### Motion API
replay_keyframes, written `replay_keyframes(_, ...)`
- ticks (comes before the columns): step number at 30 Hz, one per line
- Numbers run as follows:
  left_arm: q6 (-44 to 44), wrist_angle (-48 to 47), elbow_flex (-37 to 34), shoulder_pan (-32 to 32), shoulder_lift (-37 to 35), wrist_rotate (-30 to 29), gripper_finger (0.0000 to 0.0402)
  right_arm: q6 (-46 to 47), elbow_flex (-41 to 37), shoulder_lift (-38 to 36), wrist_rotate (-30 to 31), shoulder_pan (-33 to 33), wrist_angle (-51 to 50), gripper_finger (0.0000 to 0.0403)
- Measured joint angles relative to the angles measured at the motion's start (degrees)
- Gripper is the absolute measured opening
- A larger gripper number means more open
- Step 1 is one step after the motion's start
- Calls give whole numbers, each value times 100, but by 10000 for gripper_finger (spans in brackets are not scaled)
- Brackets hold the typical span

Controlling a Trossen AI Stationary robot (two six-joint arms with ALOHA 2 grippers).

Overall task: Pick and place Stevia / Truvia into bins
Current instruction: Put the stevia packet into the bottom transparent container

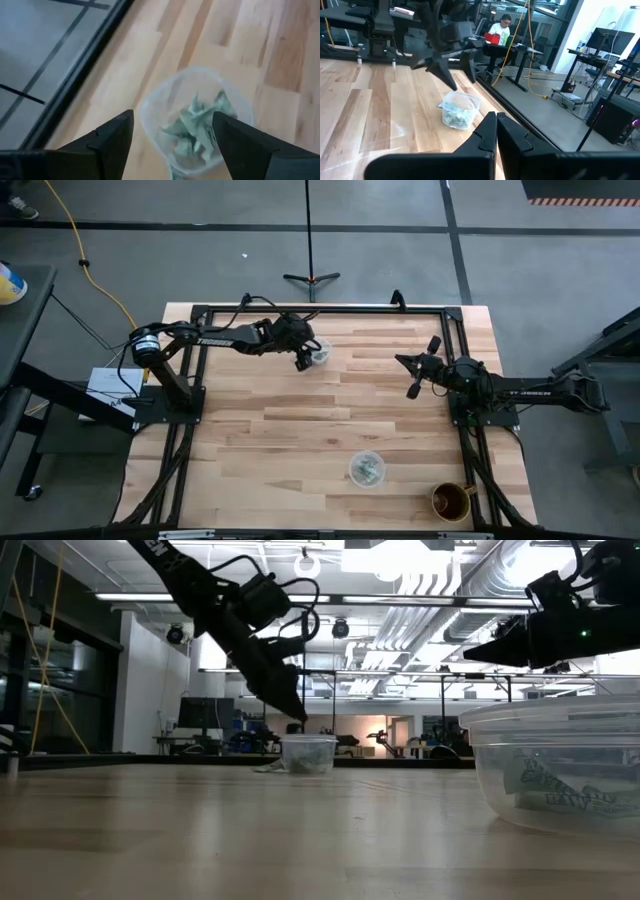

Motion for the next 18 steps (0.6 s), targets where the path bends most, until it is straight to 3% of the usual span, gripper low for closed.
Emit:
replay_keyframes(8, -587, -1436, 148, 6, -2, -5, 312, 2, -2, 1, 3, 1, -169, 6)
replay_keyframes(18, -760, -1261, -246, 8, 25, 11, 312, 2, -2, 1, 2, 1, -241, 3)
